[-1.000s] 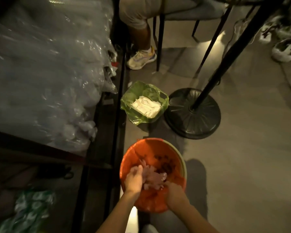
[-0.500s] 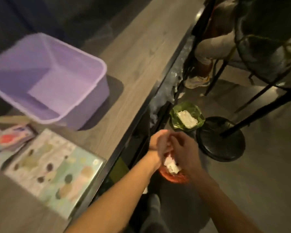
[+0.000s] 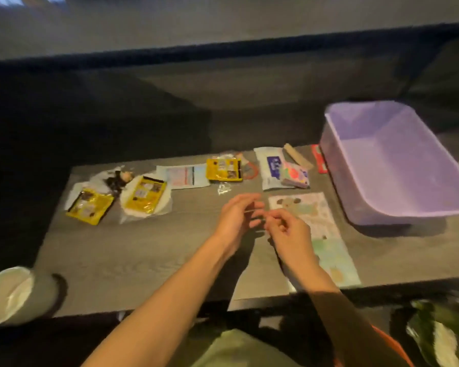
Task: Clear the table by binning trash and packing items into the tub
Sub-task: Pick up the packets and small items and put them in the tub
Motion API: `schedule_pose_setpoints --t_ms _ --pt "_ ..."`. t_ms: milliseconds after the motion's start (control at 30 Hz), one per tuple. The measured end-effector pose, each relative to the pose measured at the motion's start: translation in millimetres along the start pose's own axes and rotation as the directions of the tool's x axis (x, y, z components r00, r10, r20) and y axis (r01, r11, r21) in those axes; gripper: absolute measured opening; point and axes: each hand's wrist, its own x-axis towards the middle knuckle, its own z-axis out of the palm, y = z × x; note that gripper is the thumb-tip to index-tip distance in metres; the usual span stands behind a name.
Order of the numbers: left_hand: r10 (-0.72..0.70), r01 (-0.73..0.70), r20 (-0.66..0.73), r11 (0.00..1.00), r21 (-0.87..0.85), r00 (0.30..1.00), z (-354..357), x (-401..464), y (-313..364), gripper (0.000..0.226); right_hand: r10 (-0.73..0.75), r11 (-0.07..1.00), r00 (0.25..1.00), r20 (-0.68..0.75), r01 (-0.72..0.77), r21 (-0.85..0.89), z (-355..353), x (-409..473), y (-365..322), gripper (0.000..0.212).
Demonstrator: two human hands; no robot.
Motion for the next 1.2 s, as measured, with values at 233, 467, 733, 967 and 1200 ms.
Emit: schedule_pose_setpoints --t_ms 233,467,733,967,1200 --pt "0.007 -0.089 -0.362 0.974 -0.210 0.932 -166.8 0.2 27.9 0.014 -0.073 0.933 0.915 0.398 0.204 -0.298 153.3 32.5 -28.0 0.016" --pt "-0.014 -0.224 -0.615 0.925 -0.307 0.788 -252.3 2.7 43.4 0.020 -0.198 0.688 0.809 0.553 0.517 -0.510 266.3 64.7 -51.4 0.055" --pt "-0.005 -0.253 -0.567 0.891 -0.377 0.824 -277.4 20.2 55.0 0.019 -0.284 0.641 0.798 0.531 0.570 -0.514 277.9 75.6 -56.6 0.026" --pt "-0.136 -0.009 -0.182 0.779 -0.627 0.974 -274.0 28.8 54.0 0.061 -0.232 0.909 0.717 0.657 0.400 -0.115 245.2 41.6 -89.3 0.029" --pt "-0.169 0.024 -0.162 0.760 -0.650 0.972 -277.7 34.6 61.3 0.051 -0.144 0.881 0.898 0.415 0.307 -0.360 242.7 93.1 -69.1 0.036"
